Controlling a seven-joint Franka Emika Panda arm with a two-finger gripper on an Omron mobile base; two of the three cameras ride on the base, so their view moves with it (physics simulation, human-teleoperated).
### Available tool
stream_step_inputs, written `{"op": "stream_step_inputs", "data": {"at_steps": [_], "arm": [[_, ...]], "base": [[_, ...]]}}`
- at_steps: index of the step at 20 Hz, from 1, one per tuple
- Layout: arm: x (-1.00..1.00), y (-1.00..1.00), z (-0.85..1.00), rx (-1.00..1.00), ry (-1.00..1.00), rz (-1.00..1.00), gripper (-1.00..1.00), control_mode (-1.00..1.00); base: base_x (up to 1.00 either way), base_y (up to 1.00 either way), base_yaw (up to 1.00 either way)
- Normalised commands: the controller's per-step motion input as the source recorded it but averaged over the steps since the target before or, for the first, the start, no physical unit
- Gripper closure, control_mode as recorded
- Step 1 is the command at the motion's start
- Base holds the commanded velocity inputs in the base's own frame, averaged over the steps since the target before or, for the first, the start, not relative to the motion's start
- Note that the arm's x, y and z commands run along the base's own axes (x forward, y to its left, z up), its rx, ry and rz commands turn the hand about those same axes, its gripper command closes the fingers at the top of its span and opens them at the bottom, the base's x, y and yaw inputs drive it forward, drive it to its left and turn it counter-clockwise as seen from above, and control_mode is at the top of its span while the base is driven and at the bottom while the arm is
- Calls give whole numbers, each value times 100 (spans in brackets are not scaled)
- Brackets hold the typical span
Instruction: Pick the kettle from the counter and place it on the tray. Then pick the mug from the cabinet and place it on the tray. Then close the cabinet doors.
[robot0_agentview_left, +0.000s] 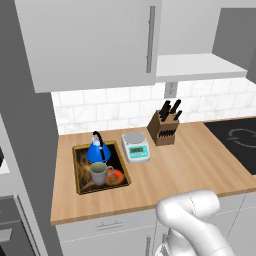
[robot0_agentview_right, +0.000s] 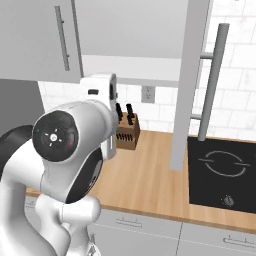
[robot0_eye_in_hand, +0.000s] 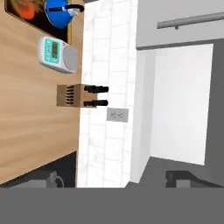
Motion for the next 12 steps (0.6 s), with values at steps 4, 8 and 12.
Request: {"op": "stream_step_inputs", "data": {"at_steps": [4, 8, 12], "arm": [[-40, -55, -3, 0, -9, -39, -100, -100], [-53, -46, 0, 0, 0, -44, -100, -100], [-56, -53, 0, 0, -3, -40, -100, -100]], "base": [[0, 0, 0], [0, 0, 0], [0, 0, 0]]}}
